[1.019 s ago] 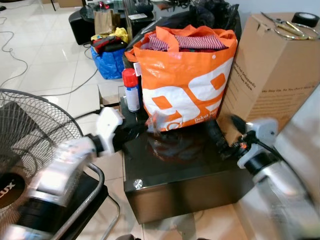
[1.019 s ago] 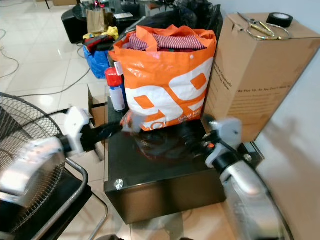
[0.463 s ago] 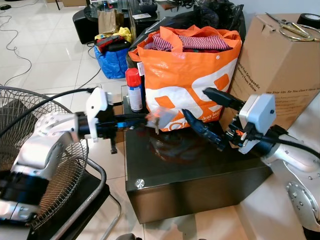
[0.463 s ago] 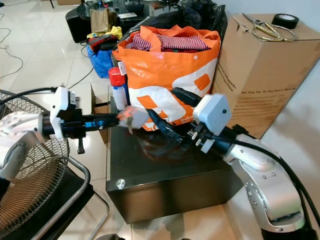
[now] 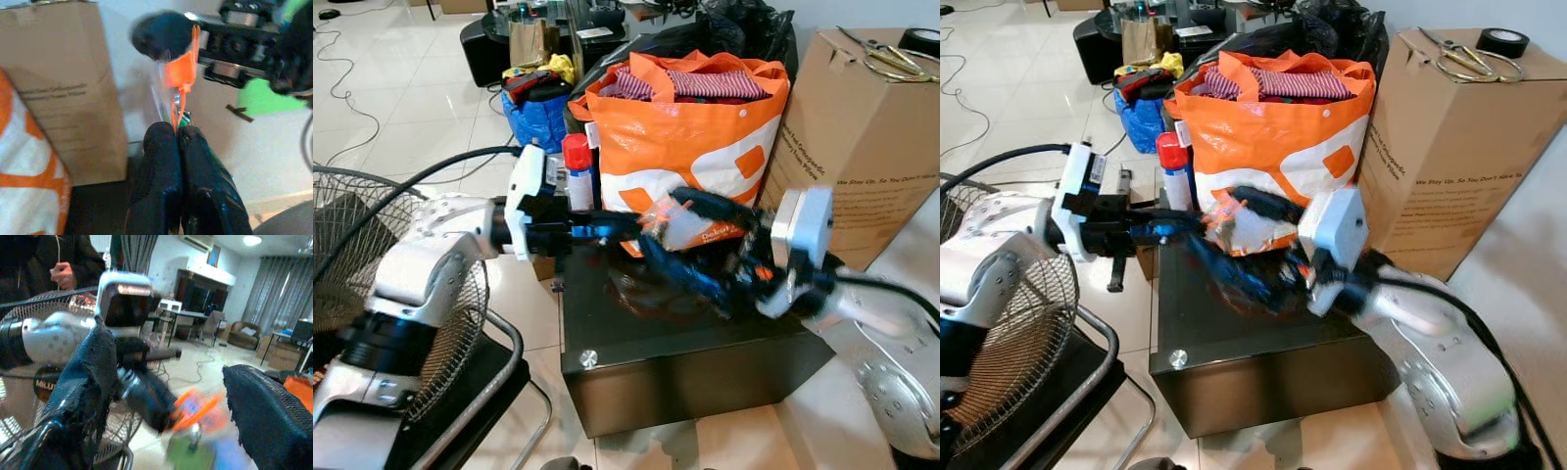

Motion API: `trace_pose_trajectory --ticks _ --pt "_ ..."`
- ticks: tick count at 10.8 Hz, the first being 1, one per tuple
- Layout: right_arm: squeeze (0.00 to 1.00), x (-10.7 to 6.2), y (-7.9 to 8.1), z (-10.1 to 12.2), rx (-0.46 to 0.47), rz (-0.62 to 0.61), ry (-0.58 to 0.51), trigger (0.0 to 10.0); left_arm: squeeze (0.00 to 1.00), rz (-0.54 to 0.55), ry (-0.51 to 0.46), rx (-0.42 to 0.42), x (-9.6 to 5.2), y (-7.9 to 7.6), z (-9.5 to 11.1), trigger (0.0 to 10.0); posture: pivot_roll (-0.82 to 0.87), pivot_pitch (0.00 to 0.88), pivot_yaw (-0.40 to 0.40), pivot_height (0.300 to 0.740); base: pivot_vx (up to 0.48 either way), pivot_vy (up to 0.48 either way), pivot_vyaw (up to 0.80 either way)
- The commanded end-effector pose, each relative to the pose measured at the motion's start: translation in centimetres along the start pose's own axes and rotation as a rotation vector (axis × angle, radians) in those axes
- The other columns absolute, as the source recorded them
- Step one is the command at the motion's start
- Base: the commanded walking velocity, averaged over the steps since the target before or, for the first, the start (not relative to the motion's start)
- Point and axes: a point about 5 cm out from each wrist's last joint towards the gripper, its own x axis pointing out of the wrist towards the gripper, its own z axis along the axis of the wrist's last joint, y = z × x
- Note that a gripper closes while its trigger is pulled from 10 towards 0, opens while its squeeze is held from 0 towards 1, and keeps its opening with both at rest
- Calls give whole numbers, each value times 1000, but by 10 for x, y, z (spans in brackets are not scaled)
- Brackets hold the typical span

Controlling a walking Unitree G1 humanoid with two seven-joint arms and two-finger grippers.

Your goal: Hang keys on a hook

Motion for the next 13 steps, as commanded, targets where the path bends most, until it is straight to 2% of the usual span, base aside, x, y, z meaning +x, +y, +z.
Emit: trace_pose_trajectory --ticks 1,3,4,5,6,7,8,13 --pt "0 1 1 6 1 2 -20 10000 0 -30 -7 2 3 0 4 0 -44 0 51 740 0 0 0" --pt "0 1 2 7 21 1 -30 10000 0 -69 -44 -24 11 -2 6 0 -58 0 63 740 0 0 0" --pt "0 2 4 9 35 11 -39 4157 0 -85 -74 -42 14 -2 8 0 -63 0 68 740 0 0 0" --pt "0 3 6 8 44 21 -35 941 0 -95 -91 -46 17 -2 9 0 -65 0 71 740 0 0 0" --pt "0 2 7 6 48 22 -25 1098 0 -110 -105 -48 20 -3 12 0 -68 0 74 740 0 0 0" --pt "0 2 7 5 51 19 -19 235 0 -116 -121 -51 22 -4 13 0 -68 0 75 740 0 0 0" --pt "0 2 7 4 57 17 -18 0 0 -117 -127 -52 23 -4 14 0 -67 0 76 740 0 0 0" --pt "0 2 3 3 78 -4 -23 0 0 -99 -187 -57 25 -3 22 0 -65 0 71 740 0 0 0"
